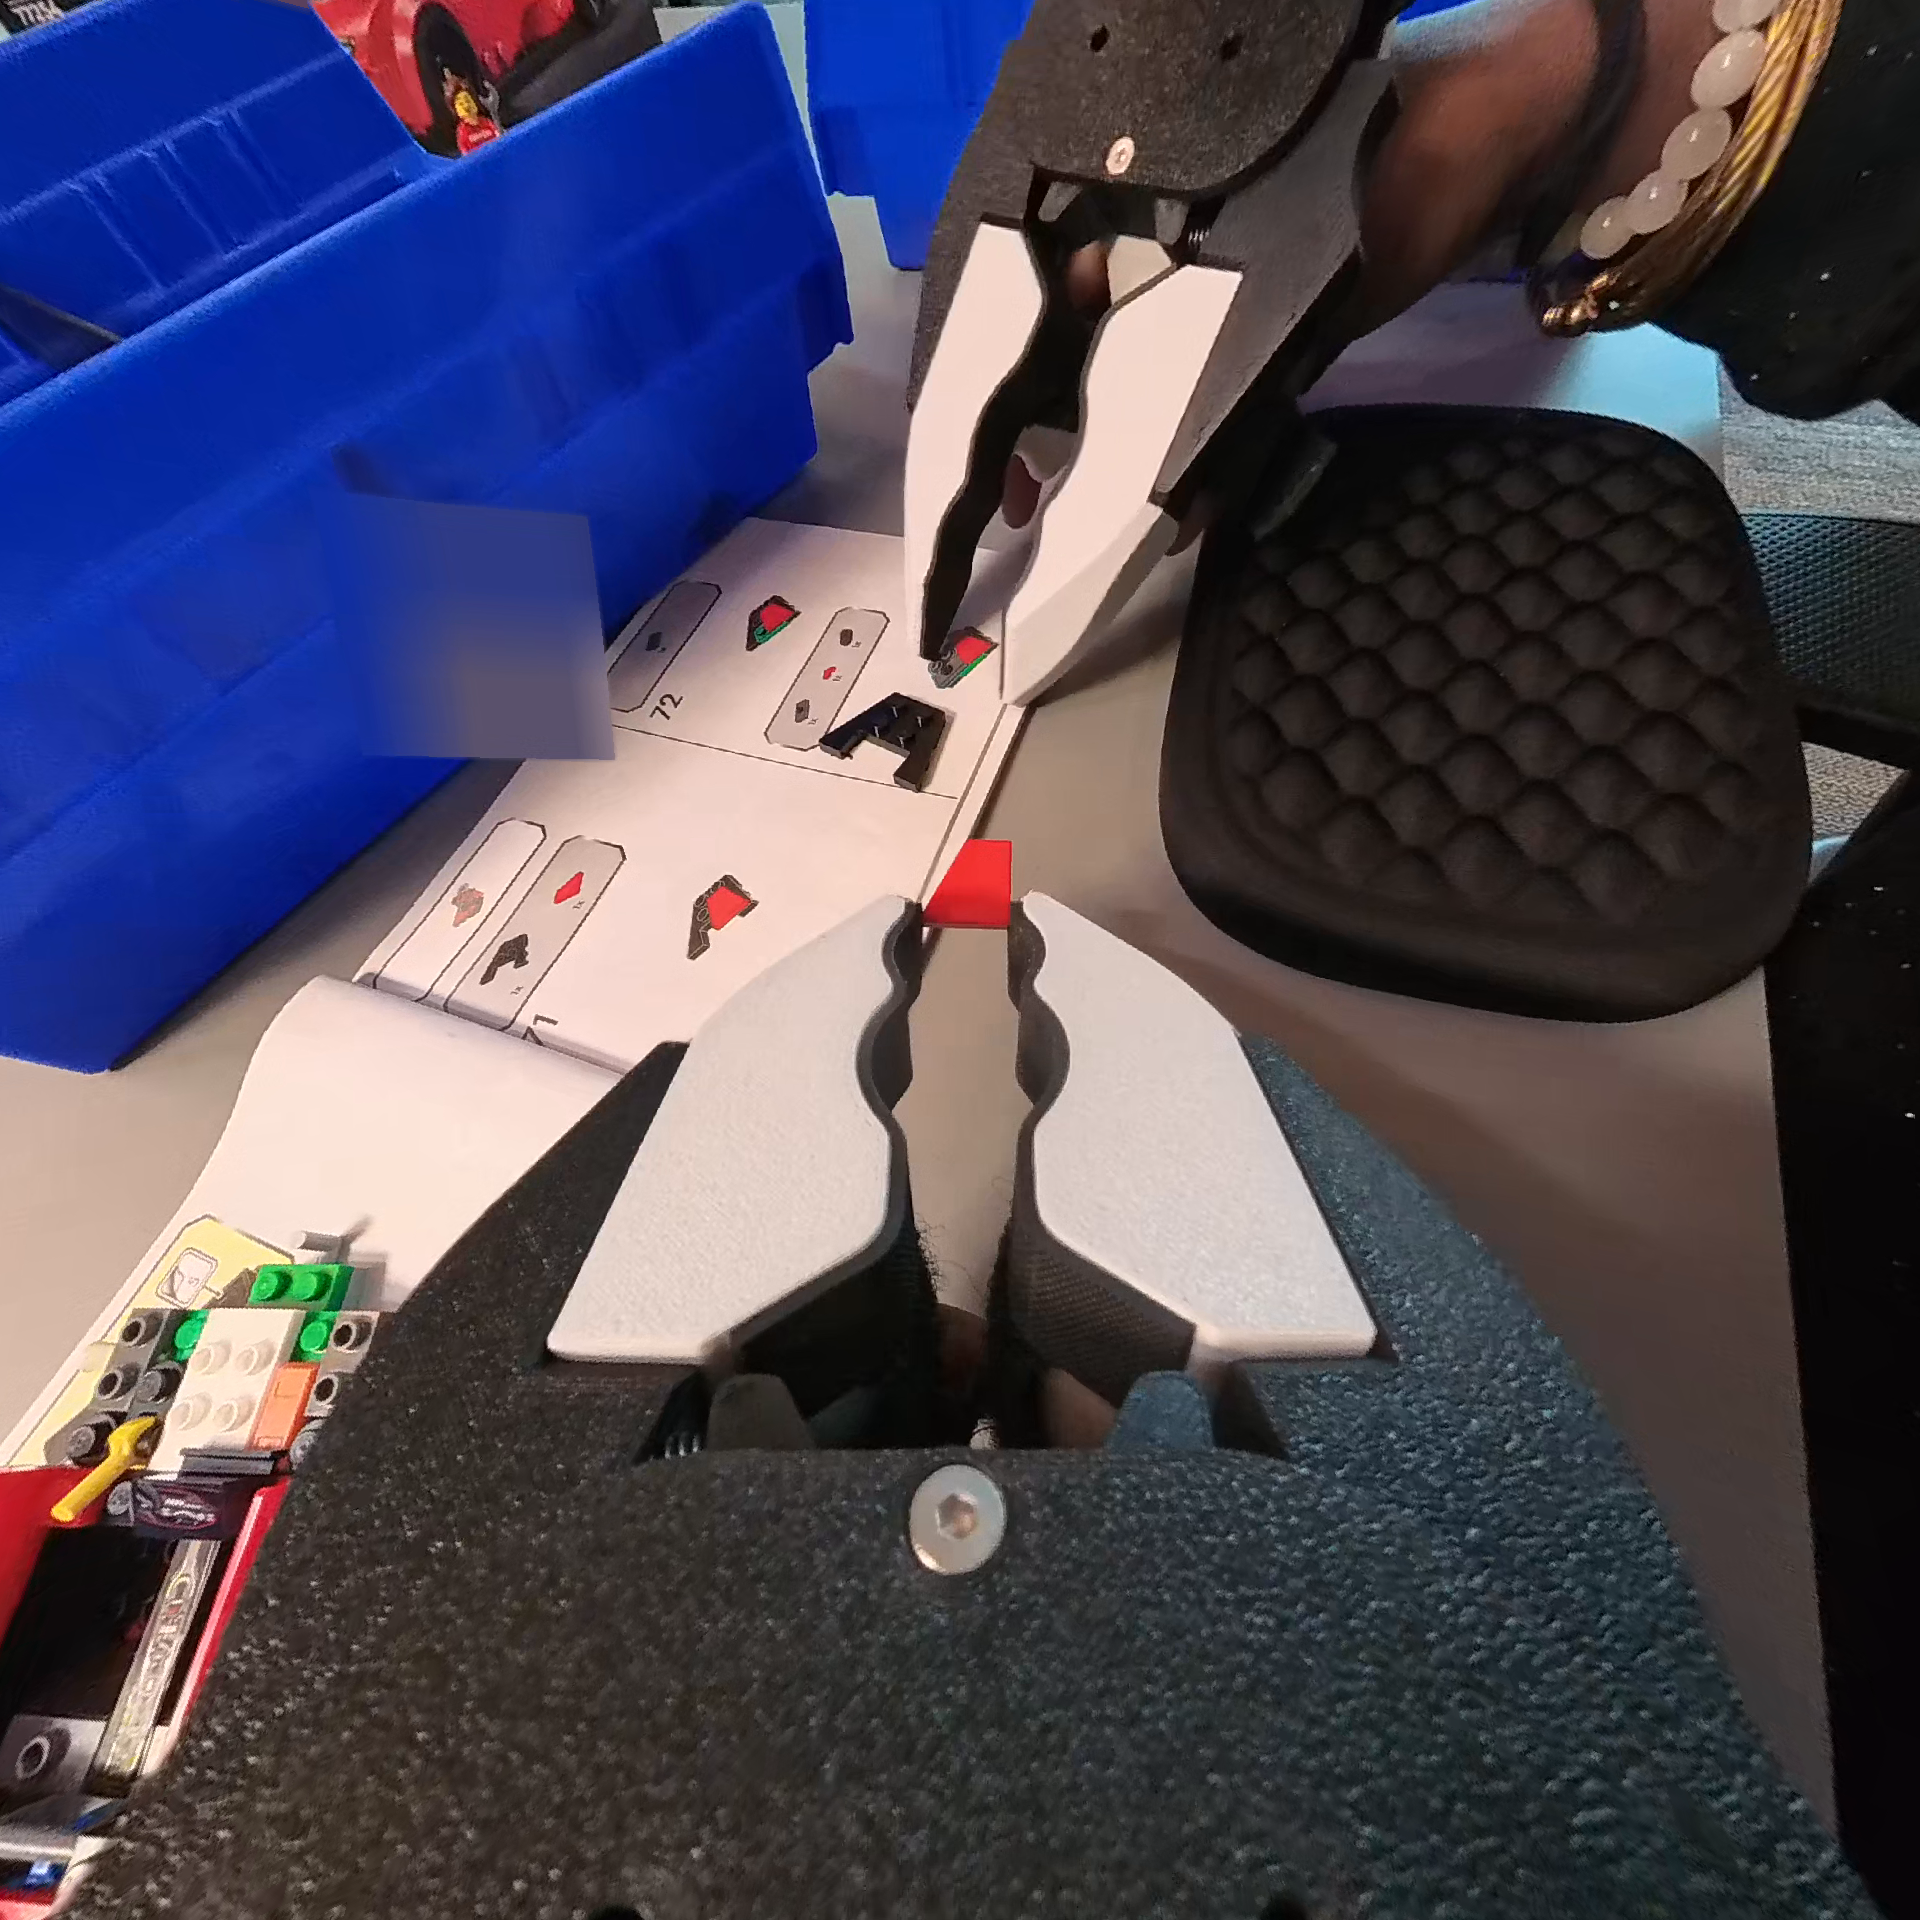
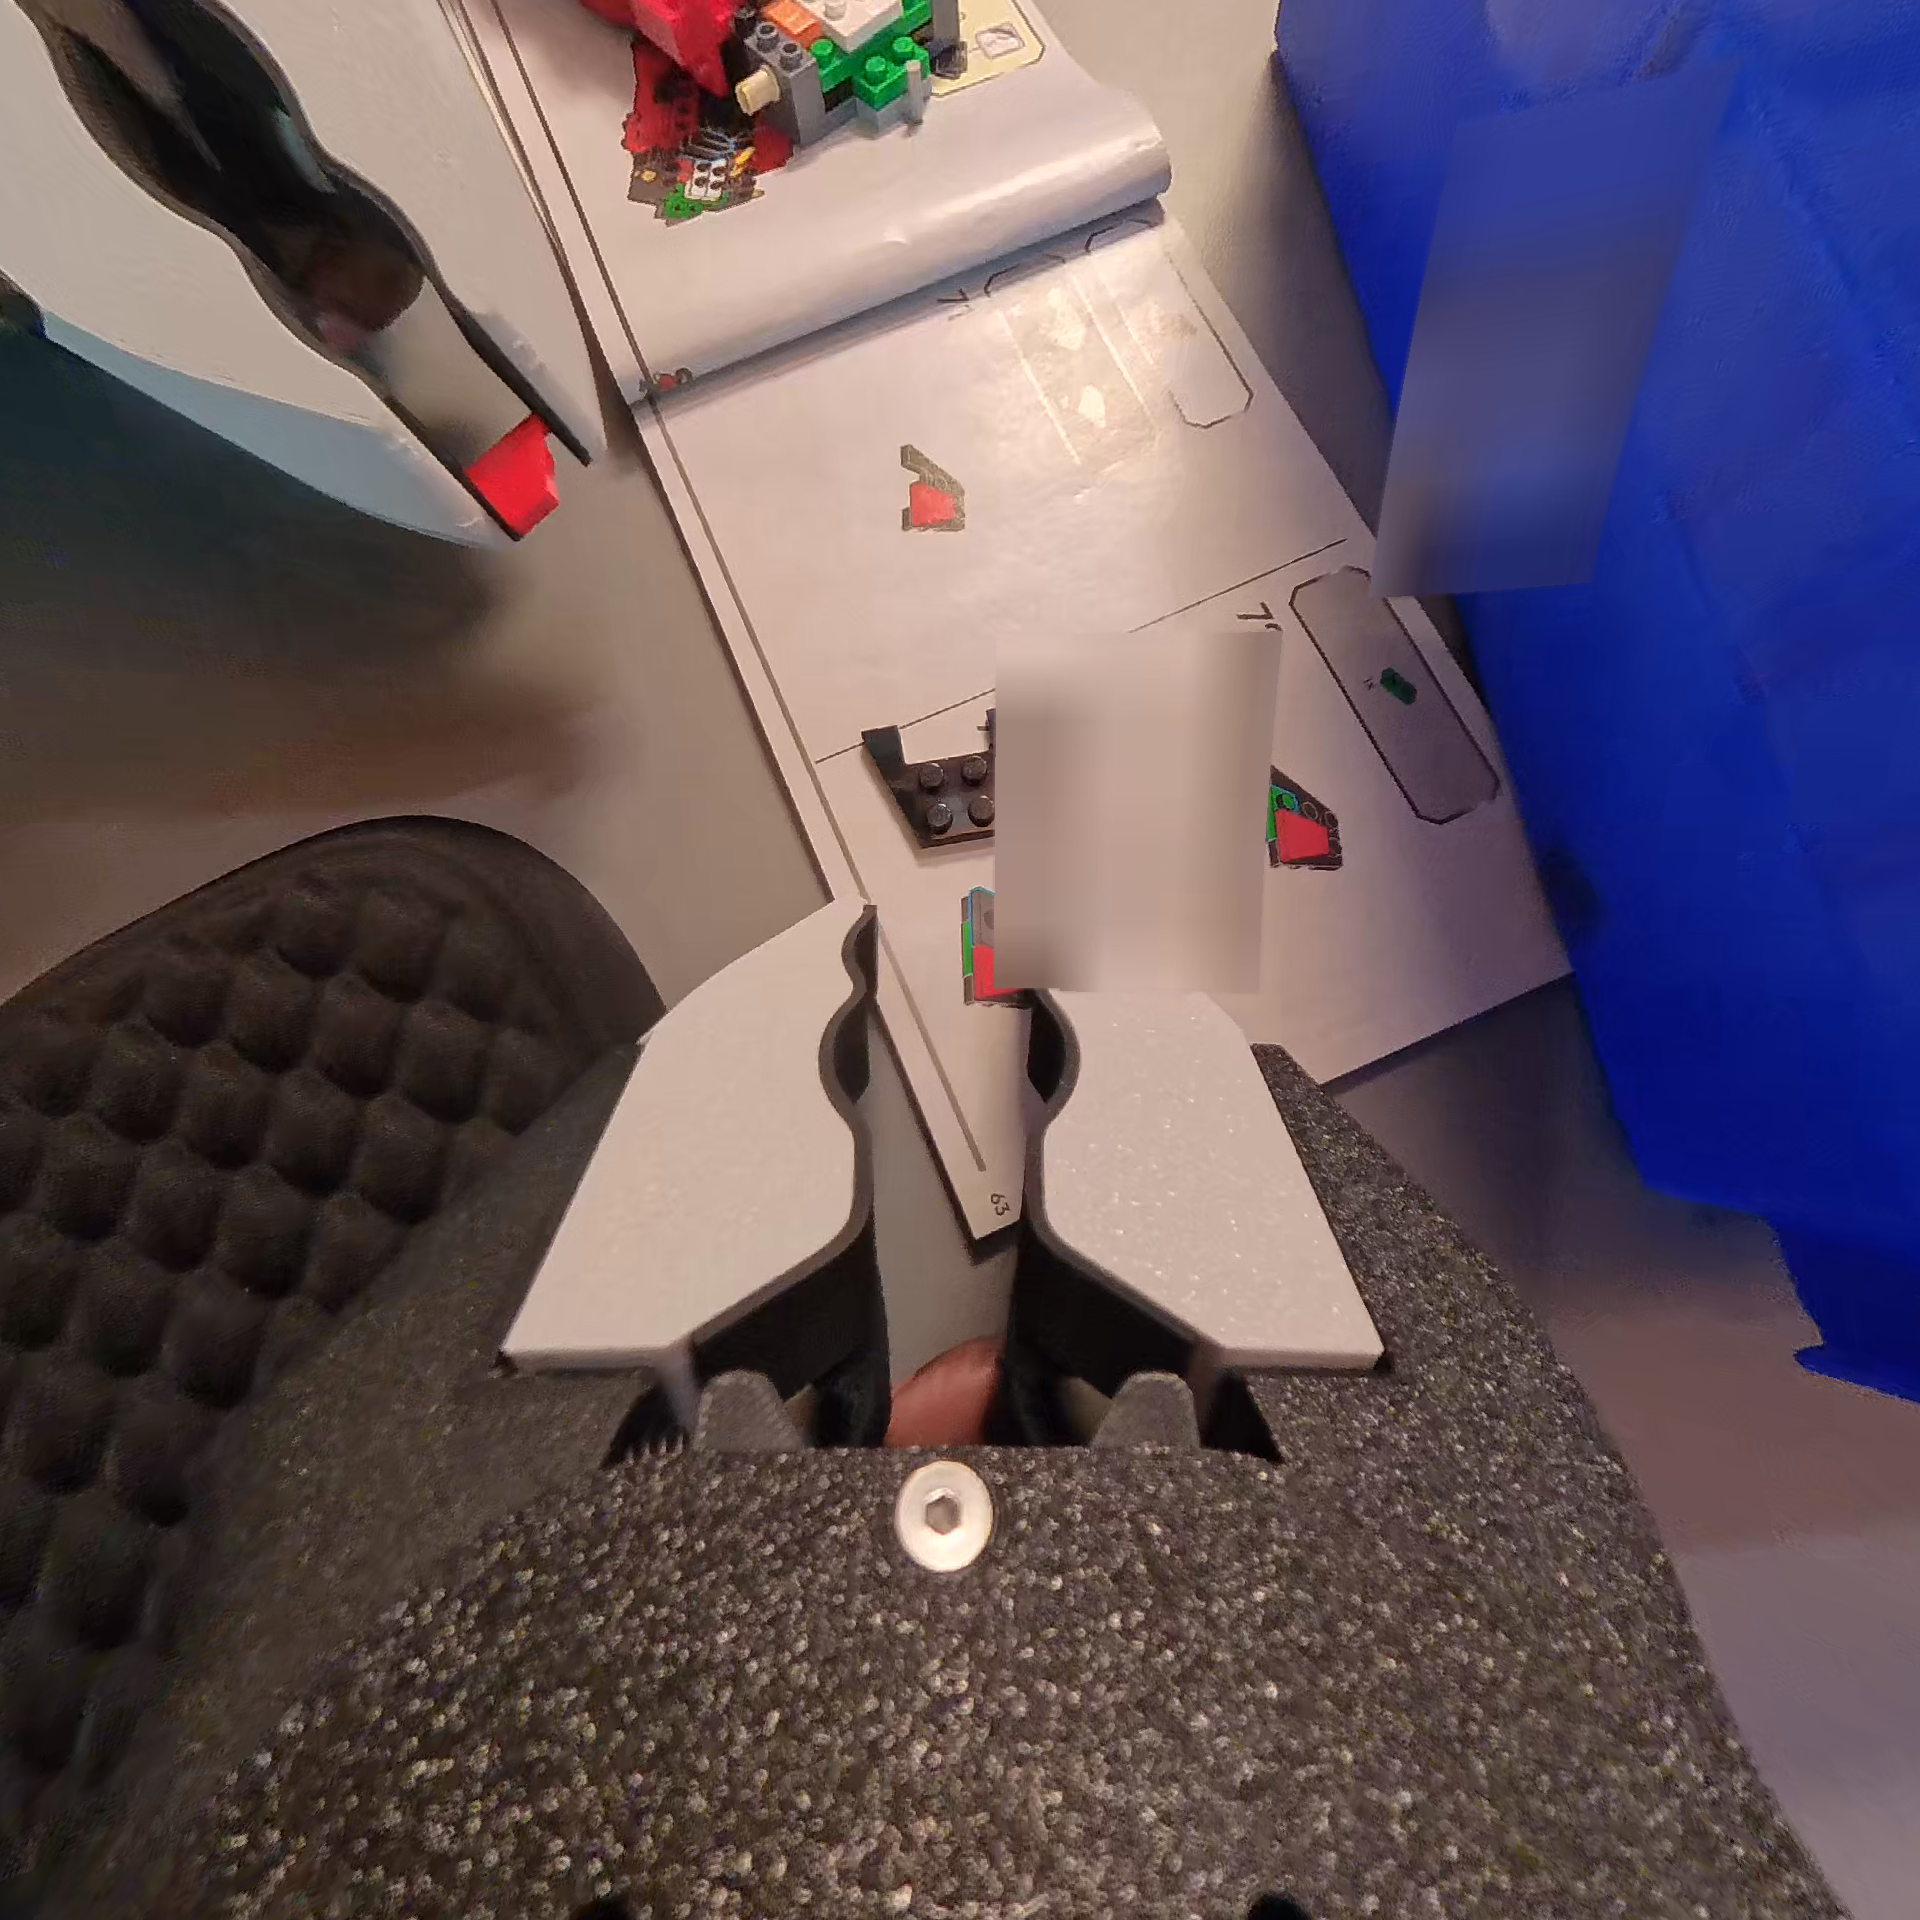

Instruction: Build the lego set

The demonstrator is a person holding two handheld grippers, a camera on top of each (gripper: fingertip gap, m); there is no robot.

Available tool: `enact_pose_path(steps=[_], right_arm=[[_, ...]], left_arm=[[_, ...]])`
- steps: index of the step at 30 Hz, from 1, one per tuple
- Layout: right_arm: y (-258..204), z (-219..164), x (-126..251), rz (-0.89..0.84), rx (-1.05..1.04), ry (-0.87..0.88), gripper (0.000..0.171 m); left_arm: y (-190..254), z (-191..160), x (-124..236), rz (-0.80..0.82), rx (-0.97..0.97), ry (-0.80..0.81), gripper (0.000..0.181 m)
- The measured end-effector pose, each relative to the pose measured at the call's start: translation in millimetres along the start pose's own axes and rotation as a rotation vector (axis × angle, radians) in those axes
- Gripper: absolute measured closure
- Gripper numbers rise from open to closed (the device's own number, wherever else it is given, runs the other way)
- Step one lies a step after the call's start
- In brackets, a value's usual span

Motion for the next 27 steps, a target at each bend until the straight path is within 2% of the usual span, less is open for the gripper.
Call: enact_pose_path(steps=[10, 27], right_arm=[[-3.1, -1.2, -0.5, -0.034, -0.009, 0.014, 0.145], [-0.2, -2.3, 2.8, -0.012, 0.016, 0.044, 0.146]], left_arm=[[-3.8, 2.5, -4.2, 0.084, 0.106, -0.026, 0.166], [0.2, 21.3, -43.9, 0.173, 0.182, -0.103, 0.166]])
Point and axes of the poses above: each gripper's, where its closed fingertips meet, x back along the fingers, z out of its top, y = z × x across the jaws, the point moved 10 cm from there along x, back along the fingers, and after that the axes turned 1 degree about -x, right-handed, at the moved point
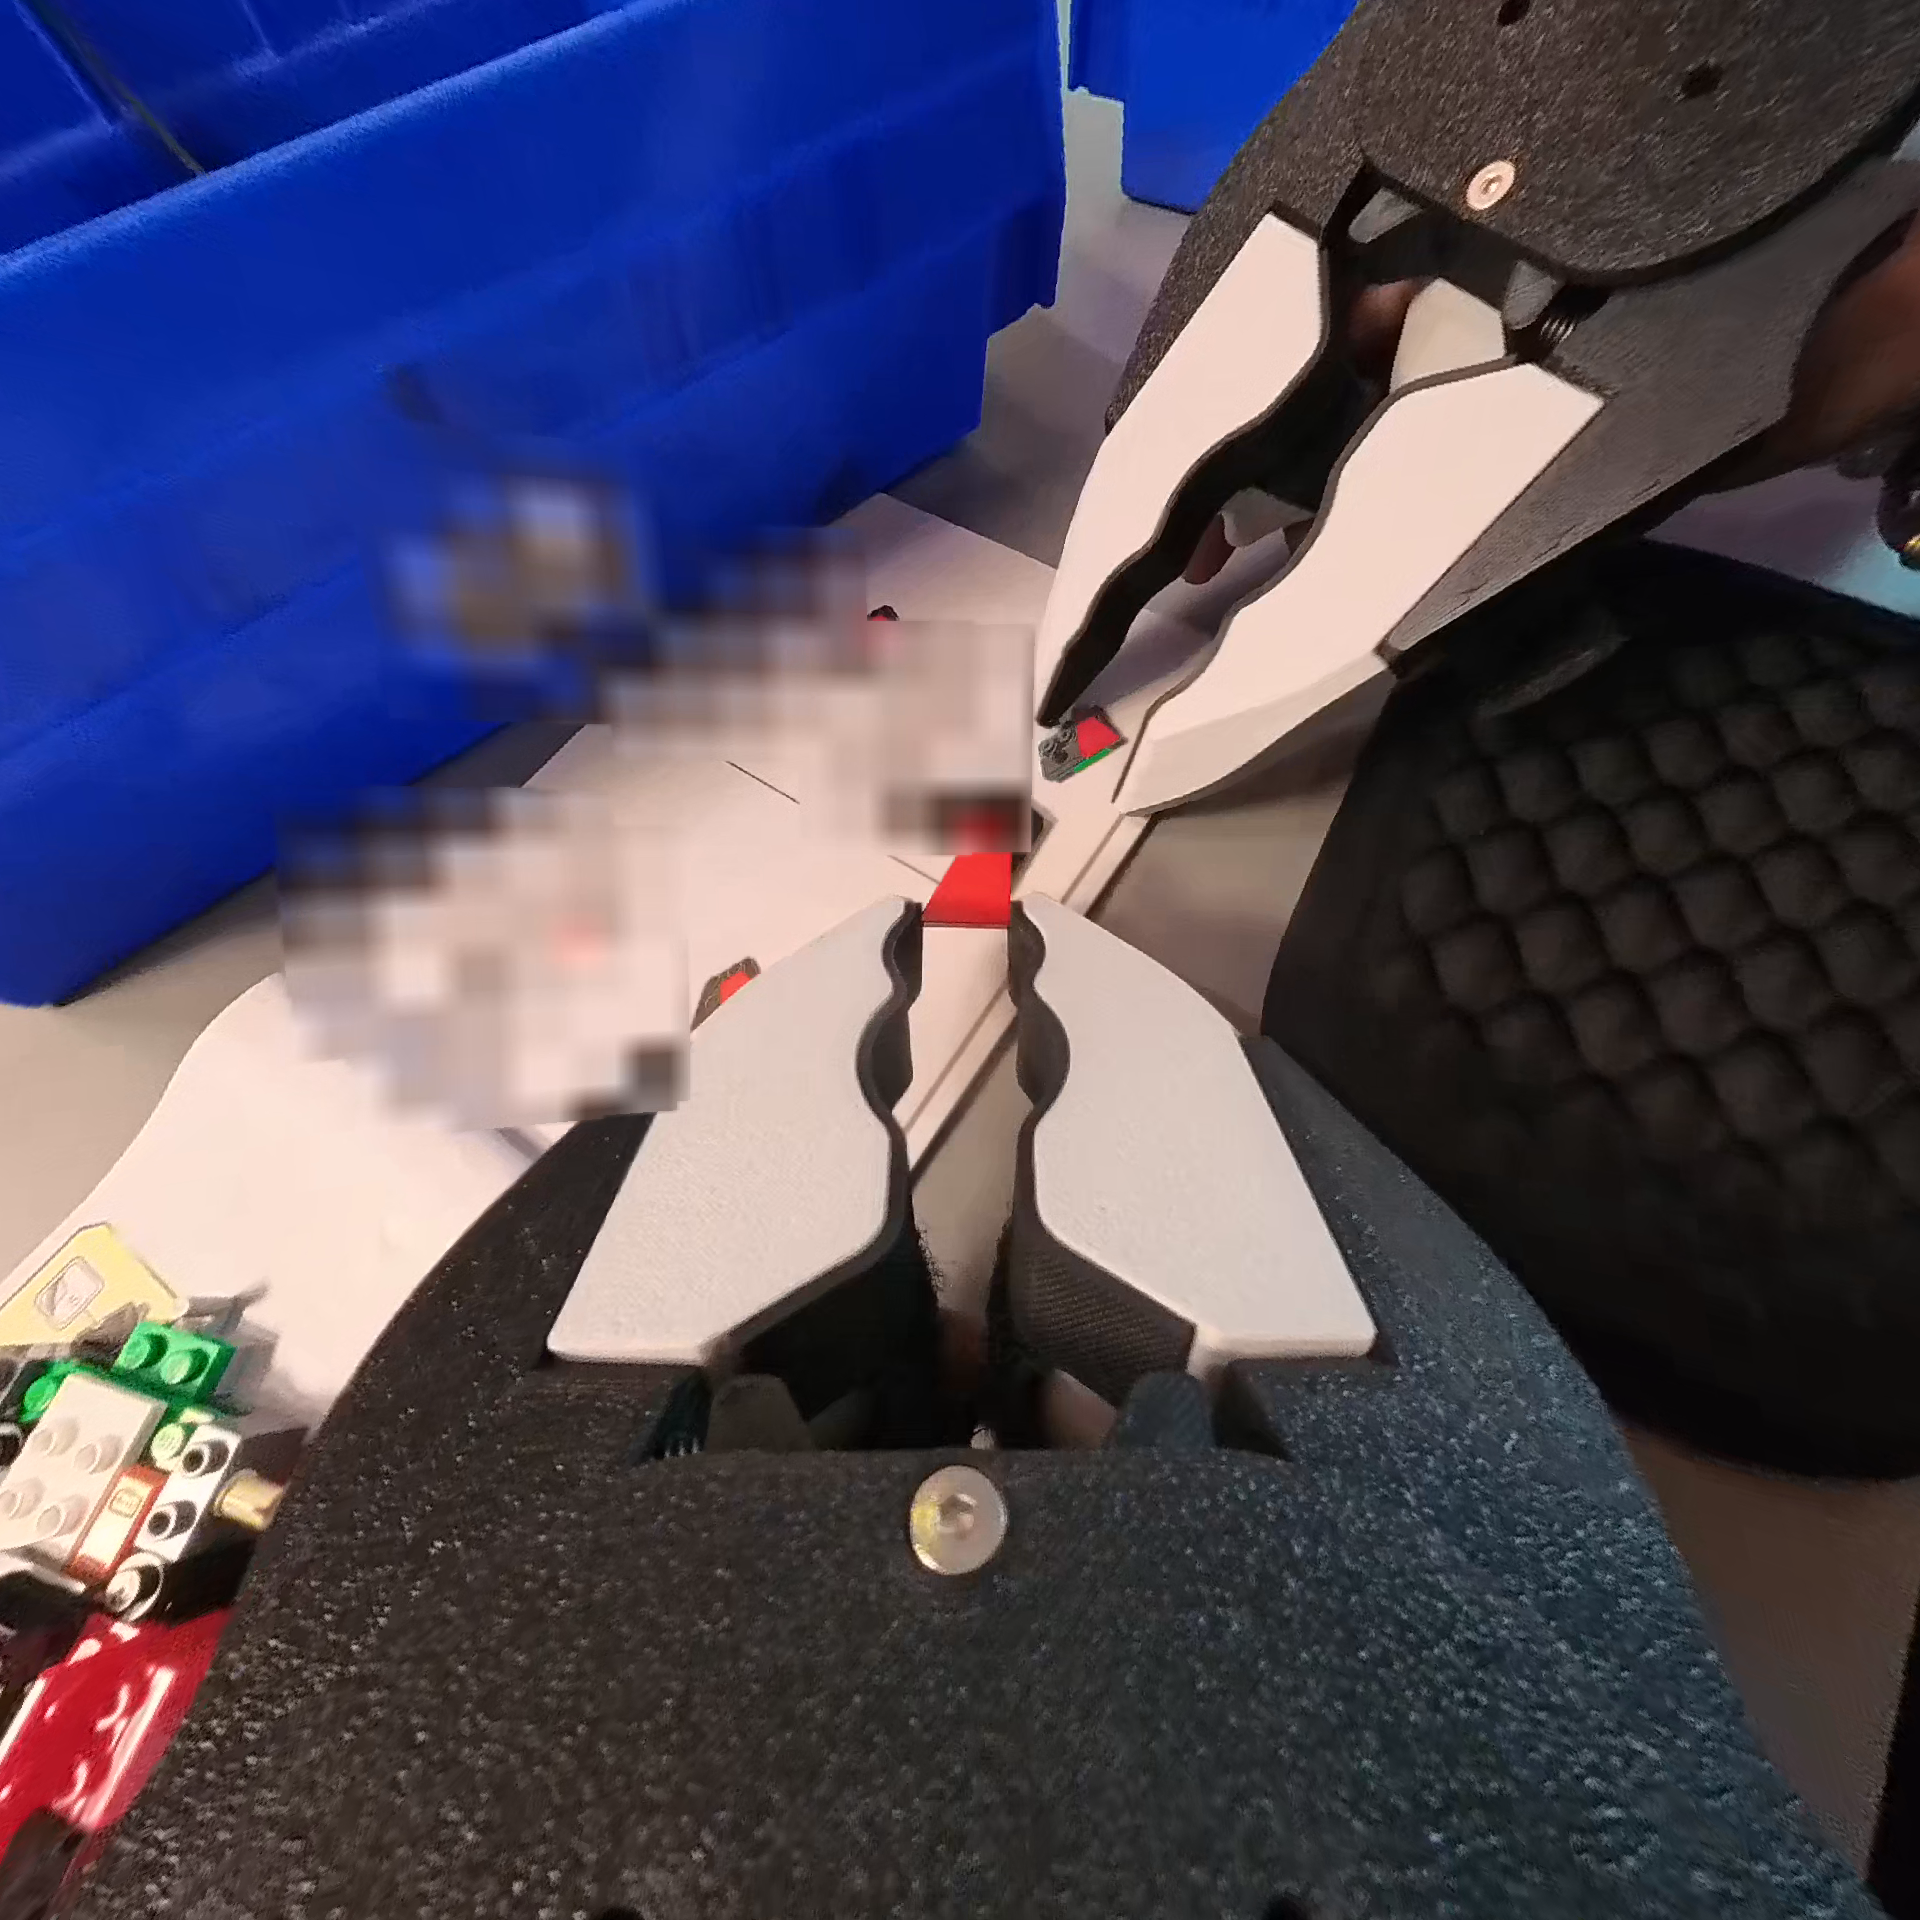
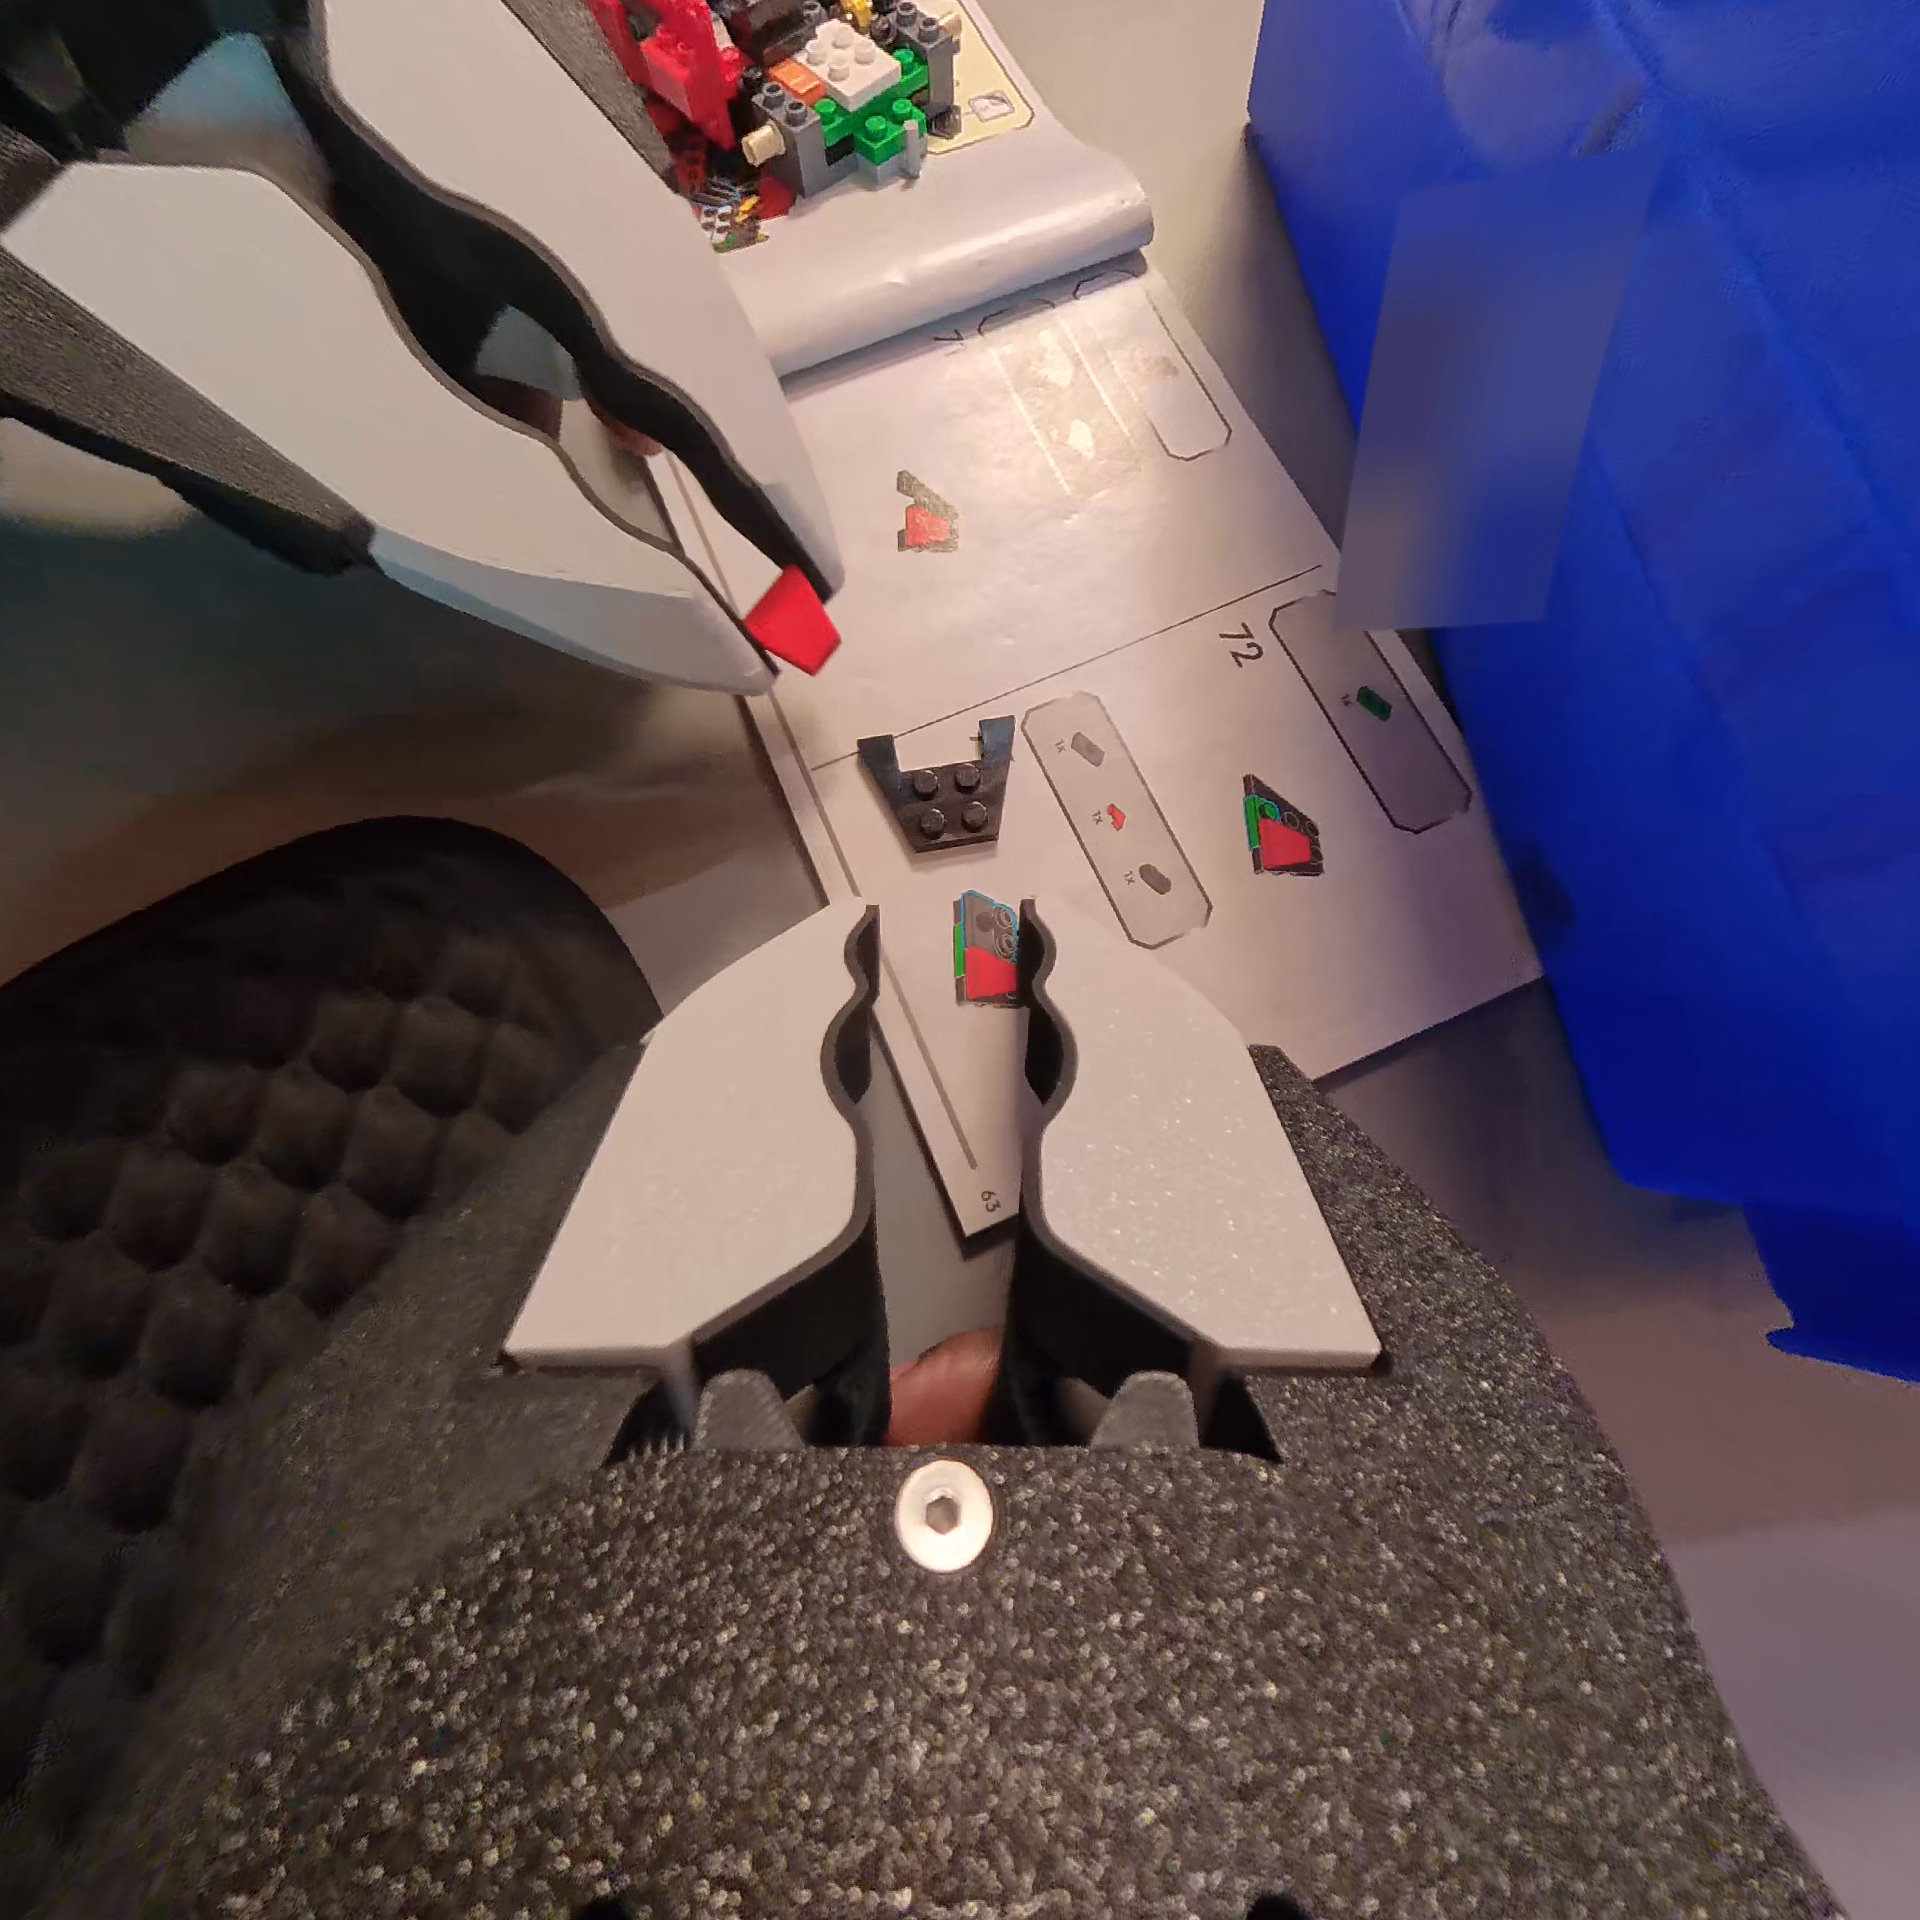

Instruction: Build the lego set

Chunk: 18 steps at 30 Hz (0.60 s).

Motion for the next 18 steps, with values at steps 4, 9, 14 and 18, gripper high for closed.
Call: enact_pose_path(steps=[4, 9, 14, 18], right_arm=[[5.1, 4.5, 6.0, 0.037, 0.003, 0.030, 0.146], [11.4, 5.6, 3.8, 0.051, 0.017, -0.008, 0.148], [10.7, 6.6, -5.3, 0.111, 0.047, -0.033, 0.147], [12.0, 12.0, -8.5, 0.115, 0.078, -0.044, 0.145]], left_arm=[[-1.2, 5.6, -8.2, -0.025, 0.022, -0.020, 0.166], [-3.0, 10.5, -17.0, -0.019, 0.010, -0.091, 0.166], [-5.6, 9.8, -13.3, -0.003, -0.027, -0.112, 0.166], [-8.5, 13.7, -10.6, -0.046, -0.127, -0.110, 0.166]])
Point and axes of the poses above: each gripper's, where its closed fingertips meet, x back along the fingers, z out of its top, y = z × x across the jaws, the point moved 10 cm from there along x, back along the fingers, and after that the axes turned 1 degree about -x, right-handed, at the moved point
